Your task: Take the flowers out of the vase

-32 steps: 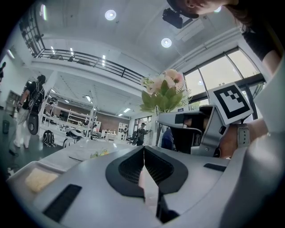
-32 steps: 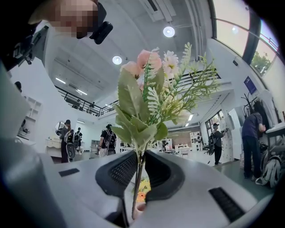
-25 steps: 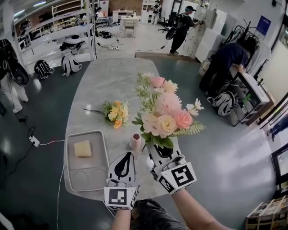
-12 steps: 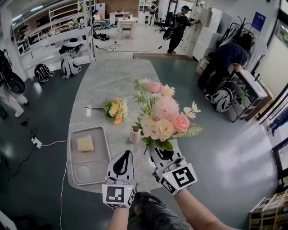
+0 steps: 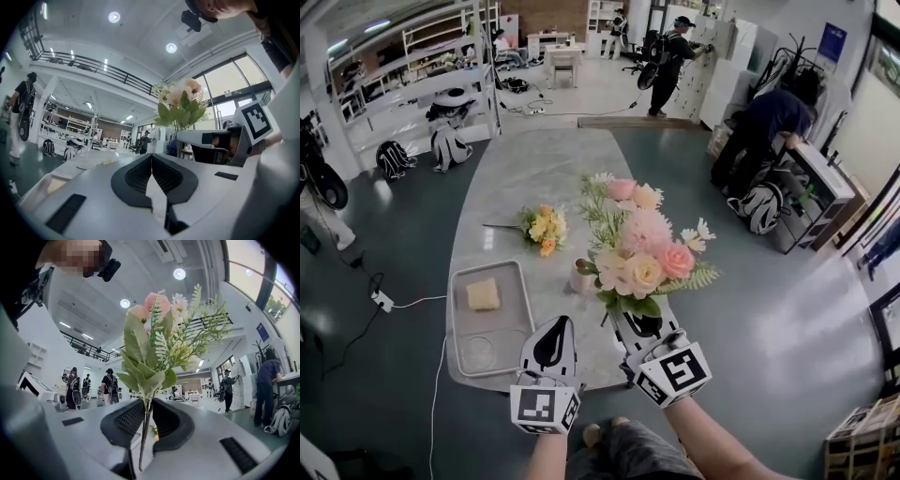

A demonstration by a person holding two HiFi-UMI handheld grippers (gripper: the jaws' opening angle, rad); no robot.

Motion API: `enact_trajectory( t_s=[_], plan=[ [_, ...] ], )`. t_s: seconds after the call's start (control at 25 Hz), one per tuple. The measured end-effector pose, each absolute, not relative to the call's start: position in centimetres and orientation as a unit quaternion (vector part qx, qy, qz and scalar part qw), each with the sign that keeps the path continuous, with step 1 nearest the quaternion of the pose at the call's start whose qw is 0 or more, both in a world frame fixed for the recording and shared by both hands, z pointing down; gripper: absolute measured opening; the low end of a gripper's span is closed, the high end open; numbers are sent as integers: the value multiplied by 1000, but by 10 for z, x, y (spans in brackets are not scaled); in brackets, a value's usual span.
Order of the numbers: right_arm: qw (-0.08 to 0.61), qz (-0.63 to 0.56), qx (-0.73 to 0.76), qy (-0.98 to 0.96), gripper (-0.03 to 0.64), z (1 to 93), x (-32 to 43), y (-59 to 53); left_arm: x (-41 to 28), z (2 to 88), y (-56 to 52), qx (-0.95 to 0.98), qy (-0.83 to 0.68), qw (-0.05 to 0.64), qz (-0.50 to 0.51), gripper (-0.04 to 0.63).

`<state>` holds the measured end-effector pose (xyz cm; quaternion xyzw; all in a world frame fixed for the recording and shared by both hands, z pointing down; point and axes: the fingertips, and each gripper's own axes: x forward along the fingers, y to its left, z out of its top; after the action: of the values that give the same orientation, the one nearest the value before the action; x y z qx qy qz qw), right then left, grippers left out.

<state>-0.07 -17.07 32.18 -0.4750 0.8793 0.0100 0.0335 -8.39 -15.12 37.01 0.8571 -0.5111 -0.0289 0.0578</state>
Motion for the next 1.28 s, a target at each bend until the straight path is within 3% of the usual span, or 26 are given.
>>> enact_trajectory(
  t_s=[1.28],
  plan=[
    [18, 2, -423, 906, 66, 295, 22, -84, -54, 332, -66, 840, -540, 57, -17, 14]
  ],
)
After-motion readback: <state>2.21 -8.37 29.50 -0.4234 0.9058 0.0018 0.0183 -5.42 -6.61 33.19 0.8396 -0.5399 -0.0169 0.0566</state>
